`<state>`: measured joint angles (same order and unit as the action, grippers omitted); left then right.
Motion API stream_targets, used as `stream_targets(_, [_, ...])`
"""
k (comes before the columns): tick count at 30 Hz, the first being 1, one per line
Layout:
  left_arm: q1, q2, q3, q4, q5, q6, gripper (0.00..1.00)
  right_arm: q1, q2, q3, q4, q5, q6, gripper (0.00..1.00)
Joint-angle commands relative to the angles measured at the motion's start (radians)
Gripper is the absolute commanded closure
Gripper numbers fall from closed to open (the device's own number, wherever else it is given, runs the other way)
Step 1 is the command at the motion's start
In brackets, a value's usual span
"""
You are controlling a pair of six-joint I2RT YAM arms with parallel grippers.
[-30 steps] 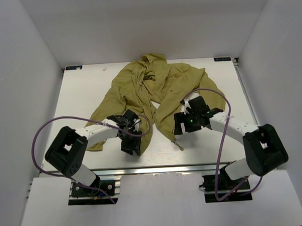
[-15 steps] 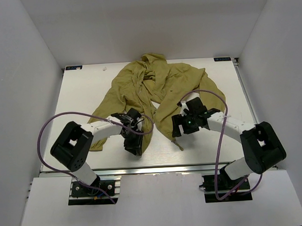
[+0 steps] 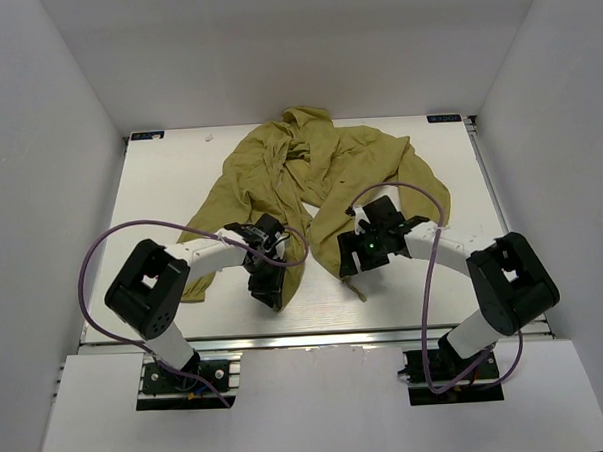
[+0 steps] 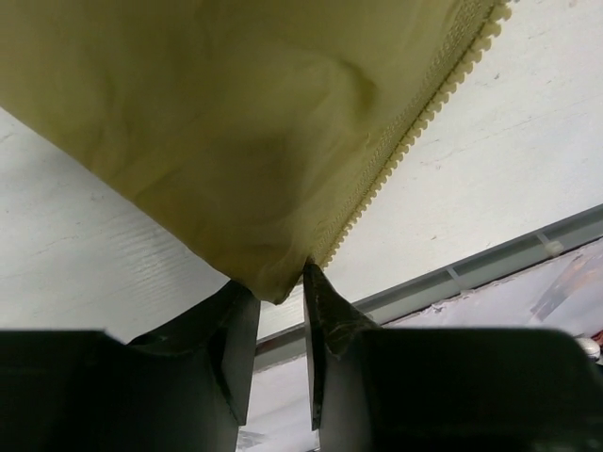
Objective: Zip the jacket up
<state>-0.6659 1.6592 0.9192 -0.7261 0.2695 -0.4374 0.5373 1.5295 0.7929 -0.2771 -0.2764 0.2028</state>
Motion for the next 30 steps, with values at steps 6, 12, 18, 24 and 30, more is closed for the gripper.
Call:
stream_targets(6, [-0.004, 0.011, 0.021, 0.019, -0.012, 0.032, 0.81, 0.012, 0.063, 0.063, 0.047, -0.076, 0.003, 0.41])
stream_targets(12, [-0.004, -0.015, -0.002, 0.031, 0.028, 0.043, 0.93, 0.020, 0.081, 0.055, 0.035, -0.092, -0.014, 0.61])
stream_targets(18, [-0.004, -0.044, -0.019, 0.048, 0.037, 0.028, 1.00, 0.024, 0.078, 0.046, 0.024, -0.109, -0.028, 0.65])
stream_targets(24, [-0.004, -0.065, -0.031, 0.083, 0.060, 0.006, 1.00, 0.029, 0.096, 0.051, 0.024, -0.113, -0.034, 0.80])
stream_targets(30, [-0.004, -0.114, -0.017, 0.111, 0.083, -0.009, 1.00, 0.029, 0.093, 0.057, 0.029, -0.158, -0.037, 1.00])
